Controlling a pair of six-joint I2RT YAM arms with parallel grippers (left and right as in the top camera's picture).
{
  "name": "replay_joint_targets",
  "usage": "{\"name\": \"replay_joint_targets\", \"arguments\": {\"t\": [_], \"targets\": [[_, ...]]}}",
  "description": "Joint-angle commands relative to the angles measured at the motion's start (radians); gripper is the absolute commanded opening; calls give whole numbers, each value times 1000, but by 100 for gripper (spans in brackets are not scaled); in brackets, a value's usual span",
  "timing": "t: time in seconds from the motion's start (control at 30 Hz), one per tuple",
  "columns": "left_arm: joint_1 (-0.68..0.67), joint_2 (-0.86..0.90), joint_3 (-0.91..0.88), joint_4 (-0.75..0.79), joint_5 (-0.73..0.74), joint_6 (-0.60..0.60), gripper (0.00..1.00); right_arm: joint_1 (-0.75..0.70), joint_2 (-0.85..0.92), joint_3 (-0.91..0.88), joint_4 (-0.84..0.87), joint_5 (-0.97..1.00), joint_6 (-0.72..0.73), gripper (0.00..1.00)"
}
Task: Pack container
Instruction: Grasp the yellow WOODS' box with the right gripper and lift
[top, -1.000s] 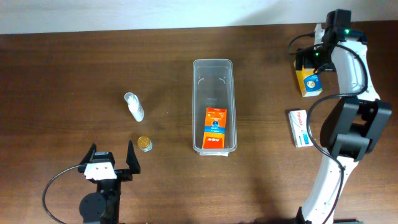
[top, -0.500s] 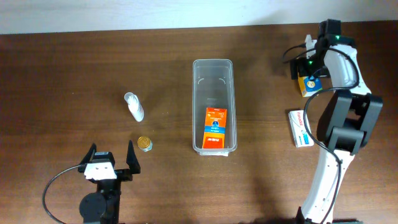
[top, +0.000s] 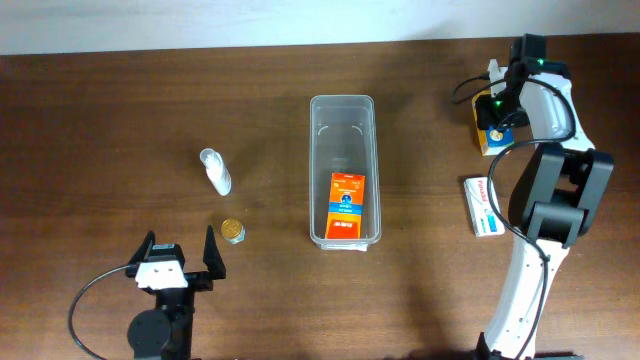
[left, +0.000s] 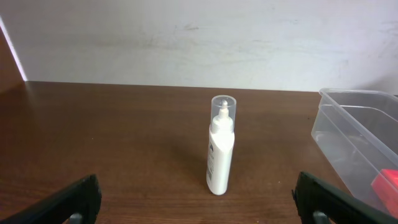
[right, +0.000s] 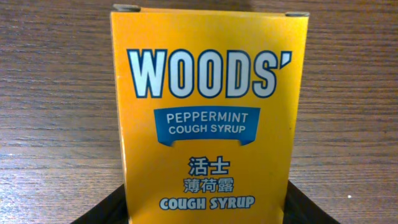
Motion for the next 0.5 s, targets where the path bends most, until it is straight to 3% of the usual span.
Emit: {"name": "replay_joint_targets", "arguments": {"t": [0.0,0.1,0.3,0.47], "targets": [[4,-5,-4,-2,14,19,99,3,11,6,0,-4,-3,50],[4,-5,-4,-2,14,19,99,4,11,6,0,-4,6,40],[4,-5,-4,-2,14,19,99,5,3,57,-42,-20,56,40],[4,-5,-4,-2,14,19,99,6,1,222,-216,-114,57,40]]}}
